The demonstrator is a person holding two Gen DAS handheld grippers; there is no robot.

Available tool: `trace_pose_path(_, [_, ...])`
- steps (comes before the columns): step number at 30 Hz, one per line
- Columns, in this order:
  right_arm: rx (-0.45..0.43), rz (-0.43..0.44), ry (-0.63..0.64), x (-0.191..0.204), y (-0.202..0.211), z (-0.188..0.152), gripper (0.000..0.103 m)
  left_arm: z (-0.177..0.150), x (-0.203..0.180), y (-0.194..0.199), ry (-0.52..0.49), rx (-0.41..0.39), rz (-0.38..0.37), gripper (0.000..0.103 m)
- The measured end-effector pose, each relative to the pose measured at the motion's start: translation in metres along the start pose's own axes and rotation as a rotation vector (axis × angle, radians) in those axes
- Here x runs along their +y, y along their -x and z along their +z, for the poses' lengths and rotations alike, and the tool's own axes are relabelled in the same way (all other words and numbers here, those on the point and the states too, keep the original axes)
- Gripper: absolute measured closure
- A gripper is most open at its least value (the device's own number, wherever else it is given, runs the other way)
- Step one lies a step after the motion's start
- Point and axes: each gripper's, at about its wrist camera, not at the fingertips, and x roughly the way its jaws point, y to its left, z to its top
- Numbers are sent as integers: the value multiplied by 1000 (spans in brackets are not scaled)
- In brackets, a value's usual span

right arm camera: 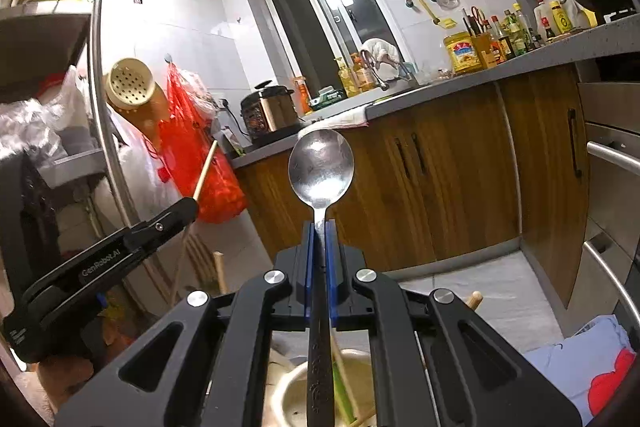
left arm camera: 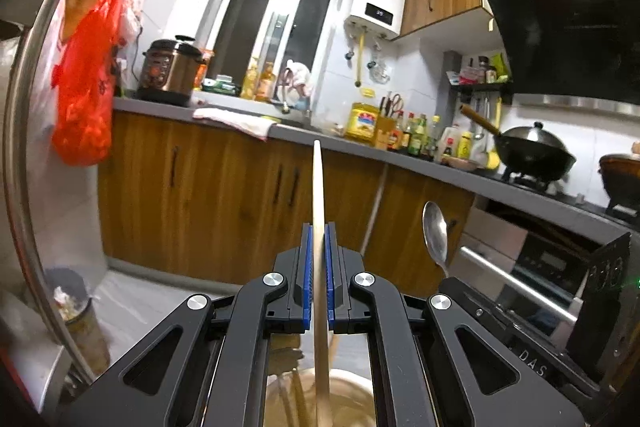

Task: Organize utensils
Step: 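Lift the steel spoon and chopstick and carry both over the ceramic holder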

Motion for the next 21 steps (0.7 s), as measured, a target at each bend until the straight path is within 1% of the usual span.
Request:
trace_pose_path(4, [11,-16,21,0,-10,-11,97,-8,-6,1,-55,-29,16,97])
trace_pose_path(9, [9,-39,50,3,-14,-22,97,-11,-11,7,-85,-62,4,97])
trace_pose_path(14, [11,-34,89,10,-12,-28,97,-17,-21,17,-157,-83,-2,97])
trace_pose_path(19, [25,-29,98,12,-8,-31,97,-23,-27,29,-210,-74,-14,97])
trace_pose_path(21, [35,-27,100,11,-5,-32,97,-25,-27,33,-212,-63,-18,97])
